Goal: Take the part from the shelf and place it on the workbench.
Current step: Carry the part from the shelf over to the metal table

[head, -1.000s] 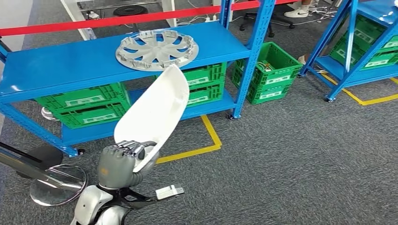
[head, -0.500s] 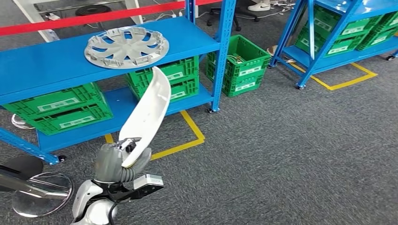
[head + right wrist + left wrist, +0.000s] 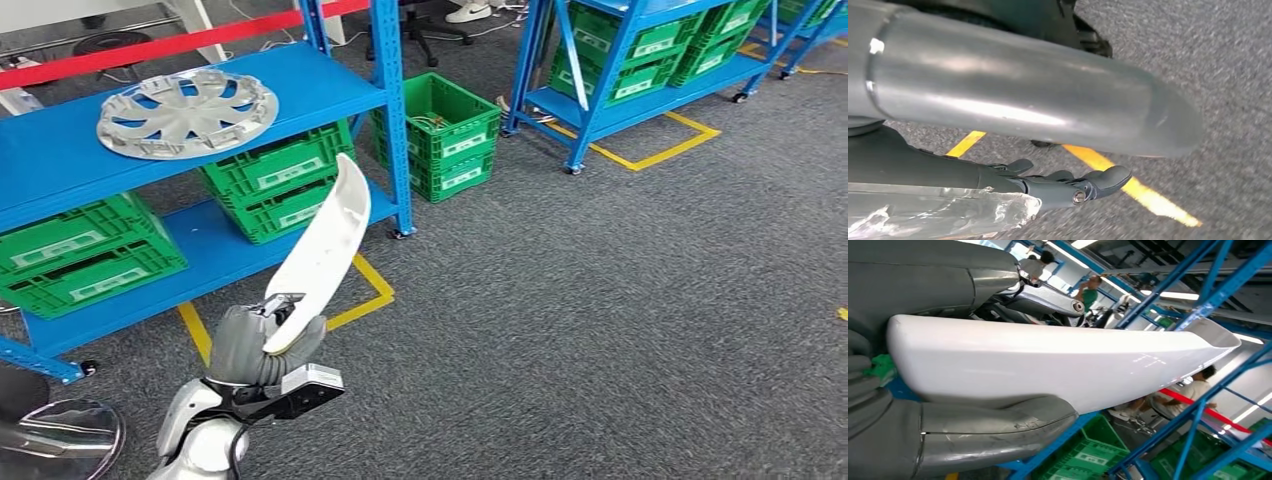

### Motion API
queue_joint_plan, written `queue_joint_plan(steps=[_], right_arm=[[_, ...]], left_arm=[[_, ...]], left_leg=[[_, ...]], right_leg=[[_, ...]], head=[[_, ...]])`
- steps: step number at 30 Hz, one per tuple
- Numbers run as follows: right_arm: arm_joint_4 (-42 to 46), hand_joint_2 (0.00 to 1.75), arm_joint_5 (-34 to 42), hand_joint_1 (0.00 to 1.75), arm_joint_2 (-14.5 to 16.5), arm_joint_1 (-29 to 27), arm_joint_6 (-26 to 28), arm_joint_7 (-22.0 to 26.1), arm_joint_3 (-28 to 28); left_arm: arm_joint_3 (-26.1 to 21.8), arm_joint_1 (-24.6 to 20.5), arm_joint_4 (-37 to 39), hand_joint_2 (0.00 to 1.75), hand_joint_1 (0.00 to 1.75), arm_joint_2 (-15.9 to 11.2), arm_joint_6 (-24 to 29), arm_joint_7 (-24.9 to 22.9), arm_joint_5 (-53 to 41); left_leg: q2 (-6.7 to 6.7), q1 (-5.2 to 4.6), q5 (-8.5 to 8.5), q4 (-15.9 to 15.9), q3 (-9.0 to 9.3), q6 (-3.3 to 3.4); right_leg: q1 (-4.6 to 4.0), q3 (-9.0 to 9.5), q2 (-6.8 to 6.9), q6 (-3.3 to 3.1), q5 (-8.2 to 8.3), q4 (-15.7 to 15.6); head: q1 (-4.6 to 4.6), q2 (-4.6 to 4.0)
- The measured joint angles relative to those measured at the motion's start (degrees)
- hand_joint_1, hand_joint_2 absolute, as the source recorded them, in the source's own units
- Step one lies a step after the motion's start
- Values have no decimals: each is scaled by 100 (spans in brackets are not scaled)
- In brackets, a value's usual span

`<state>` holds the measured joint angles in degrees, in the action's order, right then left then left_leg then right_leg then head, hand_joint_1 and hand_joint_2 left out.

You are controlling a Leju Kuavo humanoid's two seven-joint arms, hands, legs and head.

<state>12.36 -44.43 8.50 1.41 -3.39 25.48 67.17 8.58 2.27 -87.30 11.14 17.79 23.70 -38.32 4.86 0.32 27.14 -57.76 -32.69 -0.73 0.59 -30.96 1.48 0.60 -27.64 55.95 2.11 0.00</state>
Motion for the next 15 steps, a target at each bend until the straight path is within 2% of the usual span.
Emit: queue_joint_plan(steps=[1, 2, 3, 4, 5, 6, 7, 9, 10, 11, 12, 13, 14, 15], right_arm=[[3, 0, -4, 0, 0, -1, 9, -1, 6], [6, 0, -9, 0, 0, 0, 16, -1, 13], [9, 0, -16, 0, 0, 0, 21, -2, 21], [10, 0, -25, 0, 0, -4, 22, -2, 28], [10, 0, -35, 0, 0, -13, 22, -3, 33], [11, 0, -45, 0, 0, -24, 22, -5, 37], [11, 0, -55, 0, 0, -33, 22, -7, 40], [11, 0, -71, 0, 1, -38, 19, -8, 43], [11, 0, -78, 0, 1, -32, 17, -8, 45], [11, 0, -86, 0, 1, -27, 16, -9, 49], [12, 0, -92, 0, 1, -28, 16, -9, 57], [12, 0, -99, 0, 0, -36, 17, -11, 68], [14, 0, -106, 0, -3, -48, 19, -13, 79], [16, 0, -113, 0, -7, -56, 21, -15, 87]], left_arm=[[-11, -3, 4, 175, 175, -2, 16, -4, -26], [-26, -3, 10, 175, 175, -5, 38, -8, -46], [-39, -1, 19, 175, 175, -10, 62, -11, -56], [-52, 2, 28, 175, 175, -16, 80, -13, -47], [-63, 3, 38, 175, 175, -20, 92, -10, -13], [-68, 3, 43, 175, 175, -23, 99, -2, 36], [-72, 1, 46, 175, 175, -25, 101, 9, 95], [-85, -9, 47, 175, 175, -28, 95, 27, 179], [-95, -17, 48, 175, 175, -32, 83, 32, 214], [-107, -25, 49, 175, 175, -37, 57, 33, 243], [-119, -32, 51, 175, 175, -45, 23, 33, 269], [-128, -40, 52, 175, 175, -51, -11, 31, 288], [-136, -49, 54, 175, 175, -57, -43, 27, 300], [-143, -57, 55, 175, 175, -60, -62, 25, 307]], left_leg=[[-125, 13, 178, -219, -83, -25], [-274, 23, 406, -554, -209, -38], [-369, 26, 626, -951, -360, -40], [-415, 25, 774, -1294, -489, -39], [-437, 24, 814, -1483, -547, -29], [-450, 23, 744, -1462, -509, -12], [-477, 22, 579, -1222, -367, 15], [-706, 25, 237, -483, 25, 94], [-829, 26, 155, -193, 164, 122], [-924, 23, 134, -36, 227, 142], [-944, 15, 148, 13, 233, 156], [-894, 12, 130, 46, 231, 167], [-829, 17, 101, 73, 231, 186], [-760, 26, 70, 107, 234, 209]], right_leg=[[4, -7, -52, -52, 37, -11], [2, -24, -105, -92, 69, -10], [-8, -57, -164, -117, 95, -5], [-22, -89, -230, -129, 114, 3], [-36, -118, -302, -132, 130, 15], [-49, -142, -377, -130, 141, 31], [-60, -161, -452, -125, 149, 52], [-73, -201, -588, -105, 161, 100], [-70, -235, -650, -82, 171, 125], [-59, -275, -706, -50, 187, 141], [-47, -314, -763, -6, 211, 145], [-33, -354, -820, 38, 239, 138], [-27, -391, -801, 71, 246, 144], [-32, -447, -700, 98, 198, 208]], head=[[-10, 0], [-21, 0], [-27, 0], [-31, 0], [-32, 0], [-31, 0], [-31, 0], [-27, 0], [-28, 0], [-27, 0], [-28, 0], [-31, 0], [-31, 0], [-16, 0]])
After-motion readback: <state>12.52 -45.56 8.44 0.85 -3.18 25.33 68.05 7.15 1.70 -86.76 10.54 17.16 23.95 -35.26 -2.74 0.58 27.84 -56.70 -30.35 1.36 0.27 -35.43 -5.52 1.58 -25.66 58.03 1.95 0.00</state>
